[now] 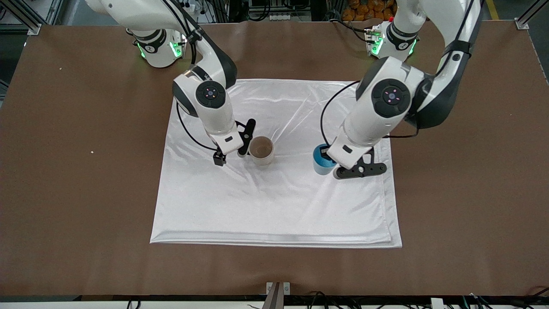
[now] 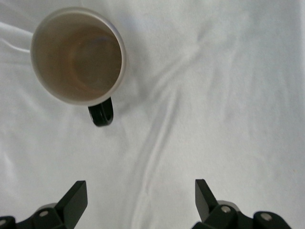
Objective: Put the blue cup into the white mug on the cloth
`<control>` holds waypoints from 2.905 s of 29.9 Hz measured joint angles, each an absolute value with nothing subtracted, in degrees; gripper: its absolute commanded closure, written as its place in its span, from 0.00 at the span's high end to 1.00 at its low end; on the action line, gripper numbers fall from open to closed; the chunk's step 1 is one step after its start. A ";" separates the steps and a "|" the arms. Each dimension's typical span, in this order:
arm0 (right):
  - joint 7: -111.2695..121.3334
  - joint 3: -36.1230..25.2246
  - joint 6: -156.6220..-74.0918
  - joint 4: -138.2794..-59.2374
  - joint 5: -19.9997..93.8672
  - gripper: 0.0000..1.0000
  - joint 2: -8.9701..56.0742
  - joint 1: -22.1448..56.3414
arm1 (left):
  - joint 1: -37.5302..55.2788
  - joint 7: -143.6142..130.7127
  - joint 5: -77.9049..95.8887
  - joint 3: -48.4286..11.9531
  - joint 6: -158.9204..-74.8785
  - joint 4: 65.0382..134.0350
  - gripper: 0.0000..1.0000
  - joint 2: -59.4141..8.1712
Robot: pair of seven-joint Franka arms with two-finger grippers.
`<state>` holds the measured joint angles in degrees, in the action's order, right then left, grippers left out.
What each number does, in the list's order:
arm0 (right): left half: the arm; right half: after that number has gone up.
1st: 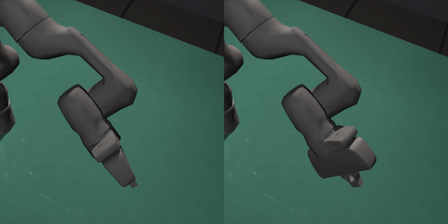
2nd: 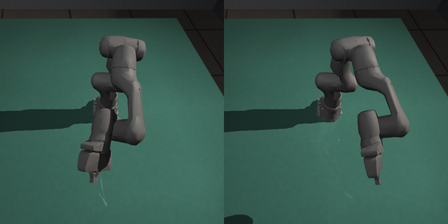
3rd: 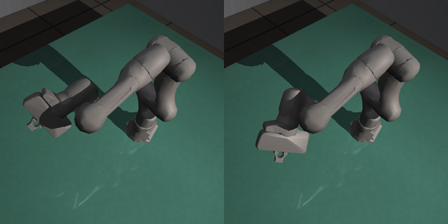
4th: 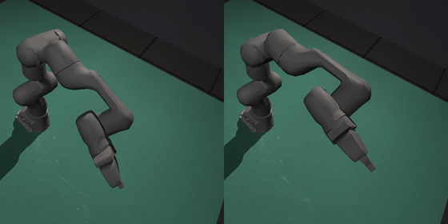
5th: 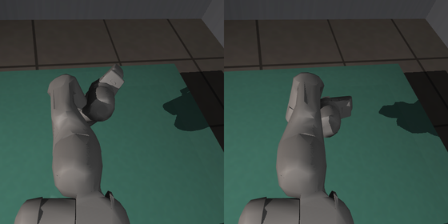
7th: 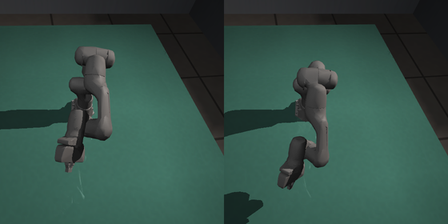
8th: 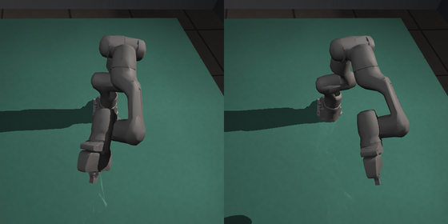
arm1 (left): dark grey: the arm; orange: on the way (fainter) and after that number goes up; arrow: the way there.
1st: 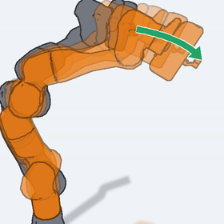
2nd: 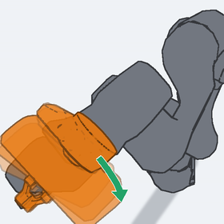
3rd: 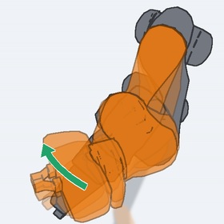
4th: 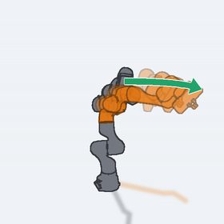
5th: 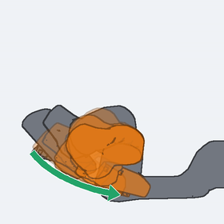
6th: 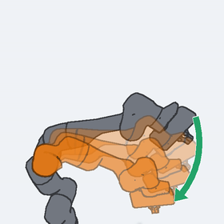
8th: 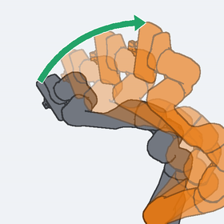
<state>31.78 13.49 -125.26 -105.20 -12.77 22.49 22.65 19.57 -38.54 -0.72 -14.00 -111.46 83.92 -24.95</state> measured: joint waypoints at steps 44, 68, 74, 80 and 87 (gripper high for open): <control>31.47 12.73 -90.35 -95.10 -7.70 1.00 -5.53 -8.40 | 36.52 -52.72 -3.48 -12.84 -131.69 84.40 0.00 -38.88; 22.33 13.37 -90.09 -90.14 -7.29 1.00 -2.82 -12.42 | 37.92 -54.33 -3.49 -13.21 -125.79 84.23 0.00 -37.77; 14.28 13.84 -90.03 -89.63 -6.87 1.00 -2.81 -12.18 | 39.07 -54.92 -3.49 -13.18 -125.68 84.47 0.00 -38.54; 4.32 13.72 -90.03 -89.25 -2.98 1.00 -2.77 -12.31 | 39.04 -54.97 -3.49 -12.91 -126.14 84.47 0.25 -39.85; -0.40 13.80 -89.93 -89.18 -2.10 1.00 -2.66 -12.19 | 38.80 -54.96 -3.49 -12.52 -126.90 84.43 1.00 -40.43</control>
<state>-0.40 13.80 -89.93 -89.18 -2.10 -2.66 -12.19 38.80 -54.96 -3.49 -12.52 -126.90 84.43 -40.43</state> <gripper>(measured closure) 0.000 0.806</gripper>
